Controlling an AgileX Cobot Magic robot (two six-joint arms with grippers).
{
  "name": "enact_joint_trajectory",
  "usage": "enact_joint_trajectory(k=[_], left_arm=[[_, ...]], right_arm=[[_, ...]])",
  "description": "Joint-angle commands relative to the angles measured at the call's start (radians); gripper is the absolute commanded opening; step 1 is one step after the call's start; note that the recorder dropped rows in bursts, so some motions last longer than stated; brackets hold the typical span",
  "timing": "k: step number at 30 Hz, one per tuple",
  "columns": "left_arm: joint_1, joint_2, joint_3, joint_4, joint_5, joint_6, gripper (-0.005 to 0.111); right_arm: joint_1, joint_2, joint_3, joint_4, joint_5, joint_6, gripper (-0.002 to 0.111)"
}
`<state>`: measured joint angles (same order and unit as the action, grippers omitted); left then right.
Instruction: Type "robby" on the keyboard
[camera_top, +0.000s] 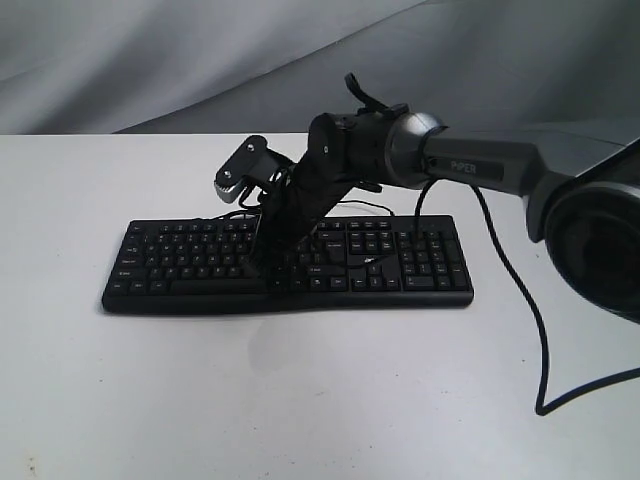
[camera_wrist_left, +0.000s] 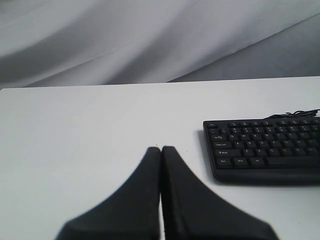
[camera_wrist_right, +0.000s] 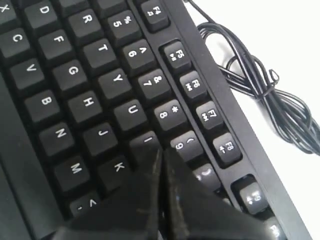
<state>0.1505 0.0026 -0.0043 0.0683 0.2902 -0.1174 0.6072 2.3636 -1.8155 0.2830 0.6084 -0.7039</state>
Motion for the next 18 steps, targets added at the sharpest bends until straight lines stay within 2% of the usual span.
enact_joint_trajectory(k=[1,12,18], left_arm=[[0.002,-0.003,0.004,-0.008,-0.005,-0.004,0.001],[0.002,-0.003,0.004,-0.008,-0.005,-0.004,0.001],[0.002,-0.003,0.004,-0.008,-0.005,-0.004,0.001]], right_arm=[[0.005,-0.052,0.004,-0.011,0.007,0.005,0.000],[0.103,-0.010,-0.113,-0.002,0.048,0.015,0.000],[0.114,0.018,-0.142,0.008,0.066,0.031,0.000]])
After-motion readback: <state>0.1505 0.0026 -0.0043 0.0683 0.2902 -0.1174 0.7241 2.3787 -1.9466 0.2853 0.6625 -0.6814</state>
